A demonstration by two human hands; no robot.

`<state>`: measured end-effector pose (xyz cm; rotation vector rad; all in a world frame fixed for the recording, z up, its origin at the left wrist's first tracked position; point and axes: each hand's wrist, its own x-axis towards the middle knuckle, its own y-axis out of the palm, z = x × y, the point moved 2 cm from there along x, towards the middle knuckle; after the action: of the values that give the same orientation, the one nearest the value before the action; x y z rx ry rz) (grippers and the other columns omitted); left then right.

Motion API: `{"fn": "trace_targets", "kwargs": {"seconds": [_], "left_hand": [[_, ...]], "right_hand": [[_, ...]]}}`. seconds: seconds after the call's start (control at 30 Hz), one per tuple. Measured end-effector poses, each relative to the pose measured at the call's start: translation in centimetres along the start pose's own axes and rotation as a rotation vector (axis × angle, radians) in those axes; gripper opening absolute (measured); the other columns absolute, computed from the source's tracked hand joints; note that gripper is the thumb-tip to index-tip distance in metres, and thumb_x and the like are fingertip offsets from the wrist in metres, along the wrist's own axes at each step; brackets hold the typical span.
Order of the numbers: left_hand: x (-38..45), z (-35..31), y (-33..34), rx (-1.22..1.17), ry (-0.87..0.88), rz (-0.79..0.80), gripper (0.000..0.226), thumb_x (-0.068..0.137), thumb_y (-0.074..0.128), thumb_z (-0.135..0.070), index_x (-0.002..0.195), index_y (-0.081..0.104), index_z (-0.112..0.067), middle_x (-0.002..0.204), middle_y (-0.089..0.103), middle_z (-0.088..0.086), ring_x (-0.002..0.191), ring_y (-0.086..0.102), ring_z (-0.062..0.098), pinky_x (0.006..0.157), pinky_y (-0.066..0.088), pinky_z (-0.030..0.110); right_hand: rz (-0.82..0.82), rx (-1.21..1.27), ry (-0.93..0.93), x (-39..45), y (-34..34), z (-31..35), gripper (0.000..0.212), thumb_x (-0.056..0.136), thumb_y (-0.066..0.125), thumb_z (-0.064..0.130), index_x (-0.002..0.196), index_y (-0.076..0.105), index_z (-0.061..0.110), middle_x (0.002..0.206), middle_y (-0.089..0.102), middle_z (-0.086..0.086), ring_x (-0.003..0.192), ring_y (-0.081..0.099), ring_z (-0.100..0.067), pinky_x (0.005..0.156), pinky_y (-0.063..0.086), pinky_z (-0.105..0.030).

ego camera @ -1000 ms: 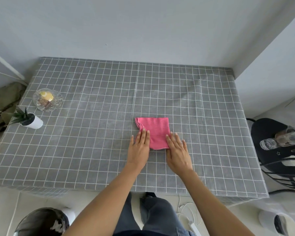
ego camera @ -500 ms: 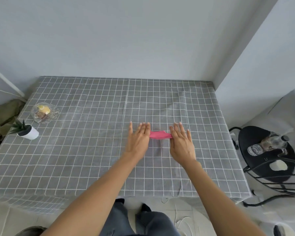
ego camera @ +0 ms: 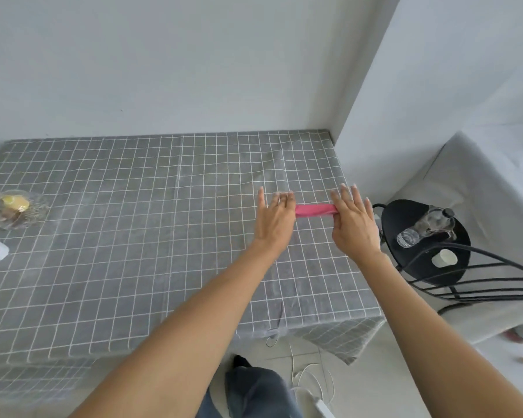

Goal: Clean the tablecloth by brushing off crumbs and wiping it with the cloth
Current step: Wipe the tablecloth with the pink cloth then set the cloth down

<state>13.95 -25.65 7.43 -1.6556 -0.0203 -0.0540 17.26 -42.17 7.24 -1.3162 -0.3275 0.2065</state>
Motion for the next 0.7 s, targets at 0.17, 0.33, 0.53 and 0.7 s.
{"fn": "trace_targets", "kwargs": {"seconds": [0.17, 0.33, 0.53, 0.7], "left_hand": [[-3.6, -2.8, 4.3, -0.008, 0.060, 0.077, 0.054, 0.096, 0.043, -0.003, 0.147, 0.026, -0.001, 0.148, 0.040, 0.014, 0.141, 0.032, 0.028, 0.113, -0.011, 0.053], [-9.5, -4.6, 7.6, 0.009, 0.065, 0.283, 0.067, 0.094, 0.050, -0.006, 0.149, 0.012, 0.001, 0.154, 0.022, 0.022, 0.145, 0.018, 0.034, 0.113, -0.002, 0.060], [-12.2, -5.3, 9.4, 0.048, 0.024, 0.424, 0.081, 0.075, 0.078, -0.026, 0.139, 0.039, 0.006, 0.138, 0.046, 0.027, 0.127, 0.049, 0.038, 0.106, 0.029, 0.060], [-13.9, -4.8, 10.6, -0.071, 0.021, 0.368, 0.071, 0.087, 0.045, -0.046, 0.142, 0.034, -0.002, 0.146, 0.039, 0.018, 0.134, 0.042, 0.032, 0.106, 0.020, 0.061]], "right_hand": [[0.179, 0.004, 0.052, -5.5, 3.6, -3.2, 0.054, 0.099, 0.038, 0.010, 0.152, 0.026, 0.017, 0.161, 0.012, -0.008, 0.149, -0.001, -0.025, 0.119, 0.002, -0.045], [0.375, -0.008, 0.080, -12.2, 7.9, -4.1, 0.058, 0.100, 0.034, 0.014, 0.154, 0.014, 0.023, 0.162, 0.005, -0.004, 0.149, -0.005, -0.022, 0.120, 0.000, -0.043], [0.374, 0.023, 0.117, -14.8, 9.2, -4.4, 0.062, 0.098, 0.039, 0.017, 0.154, 0.014, 0.025, 0.161, 0.009, -0.002, 0.149, 0.001, -0.021, 0.119, 0.005, -0.044], [0.357, 0.145, 0.139, -15.0, 8.8, -4.4, 0.065, 0.090, 0.021, 0.034, 0.154, 0.013, 0.027, 0.161, 0.002, 0.000, 0.146, -0.008, -0.011, 0.119, -0.005, -0.039]]}}
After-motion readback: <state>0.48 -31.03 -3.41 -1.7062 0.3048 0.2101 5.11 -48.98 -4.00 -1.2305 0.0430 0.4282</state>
